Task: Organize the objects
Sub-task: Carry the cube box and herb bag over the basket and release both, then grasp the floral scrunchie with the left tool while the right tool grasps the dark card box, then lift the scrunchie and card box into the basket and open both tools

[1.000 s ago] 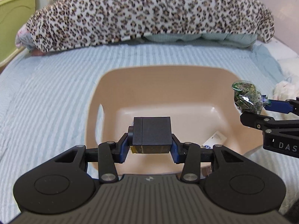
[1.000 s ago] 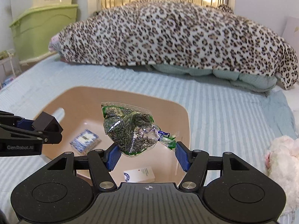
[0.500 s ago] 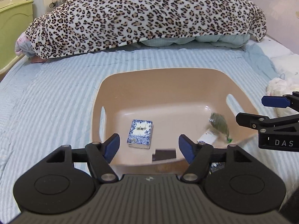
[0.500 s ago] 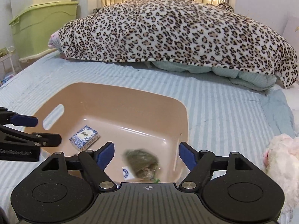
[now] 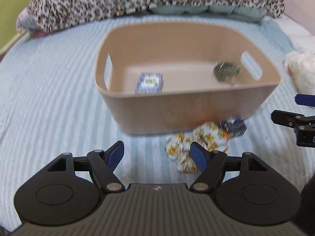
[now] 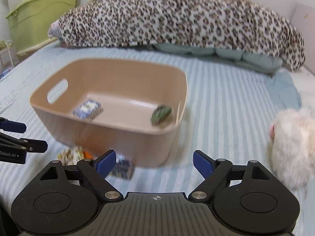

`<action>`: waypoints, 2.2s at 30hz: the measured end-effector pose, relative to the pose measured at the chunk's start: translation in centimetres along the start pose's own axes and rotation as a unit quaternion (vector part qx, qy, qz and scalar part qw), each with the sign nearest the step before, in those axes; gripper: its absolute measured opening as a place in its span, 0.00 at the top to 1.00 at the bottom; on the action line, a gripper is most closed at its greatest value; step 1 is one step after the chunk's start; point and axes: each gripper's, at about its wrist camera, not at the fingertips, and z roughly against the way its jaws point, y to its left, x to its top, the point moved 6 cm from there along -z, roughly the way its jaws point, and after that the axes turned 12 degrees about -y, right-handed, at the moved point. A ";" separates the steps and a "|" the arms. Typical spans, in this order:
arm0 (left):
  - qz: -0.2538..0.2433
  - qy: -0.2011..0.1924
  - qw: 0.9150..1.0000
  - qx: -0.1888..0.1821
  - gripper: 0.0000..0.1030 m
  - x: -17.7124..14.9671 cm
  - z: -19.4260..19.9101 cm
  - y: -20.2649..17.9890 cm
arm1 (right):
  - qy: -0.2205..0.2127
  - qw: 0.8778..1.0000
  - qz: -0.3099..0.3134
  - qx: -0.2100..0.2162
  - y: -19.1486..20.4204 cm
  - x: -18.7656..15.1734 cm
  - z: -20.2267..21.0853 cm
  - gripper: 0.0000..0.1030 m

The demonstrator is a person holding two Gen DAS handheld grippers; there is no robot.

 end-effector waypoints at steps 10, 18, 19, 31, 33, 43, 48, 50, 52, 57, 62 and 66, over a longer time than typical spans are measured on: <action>0.044 0.028 0.998 -0.019 0.28 -1.9 -3.7 0.3 | 0.038 0.999 -0.014 -0.005 0.6 -3.5 -3.3 0.16; 0.066 0.045 0.996 -0.041 0.81 -2.5 -4.4 1.2 | 0.060 0.998 -0.031 0.007 2.1 -5.2 -6.3 0.16; 0.060 0.047 0.997 -0.027 0.83 -2.5 -4.2 1.5 | 0.062 0.998 -0.030 0.011 2.4 -5.3 -6.6 0.16; 0.090 0.055 0.994 0.005 0.94 -2.8 -4.0 4.9 | 0.064 0.997 -0.026 0.026 4.6 -6.1 -7.9 0.15; 0.090 0.054 0.994 0.005 0.95 -2.8 -3.9 5.0 | 0.064 0.997 -0.023 0.027 4.7 -6.1 -7.9 0.26; 0.096 0.057 0.994 0.007 0.98 -2.0 -2.4 5.4 | 0.067 0.997 -0.017 0.033 4.5 -6.4 -6.9 0.80; 0.101 0.041 0.994 0.007 0.98 -1.2 -0.6 5.3 | 0.064 0.997 -0.024 0.037 4.3 -6.4 -6.0 0.80; 0.100 0.032 0.995 0.008 0.98 -0.8 0.5 5.3 | 0.059 0.997 -0.027 0.039 4.2 -6.2 -5.4 0.80; 0.098 0.022 0.995 0.008 0.98 -0.2 0.9 4.8 | 0.053 0.997 -0.028 0.042 4.2 -5.8 -4.6 0.80; 0.092 -0.008 0.996 0.005 0.98 1.2 3.1 3.9 | 0.025 0.998 -0.032 0.048 3.6 -4.1 -2.2 0.80; 0.086 -0.049 0.995 0.002 0.98 3.4 6.2 3.4 | -0.011 0.998 -0.036 0.052 3.4 -1.7 0.5 0.80; 0.079 -0.088 0.993 0.000 0.98 5.6 8.6 3.1 | -0.049 0.997 -0.035 0.055 3.0 1.0 2.5 0.80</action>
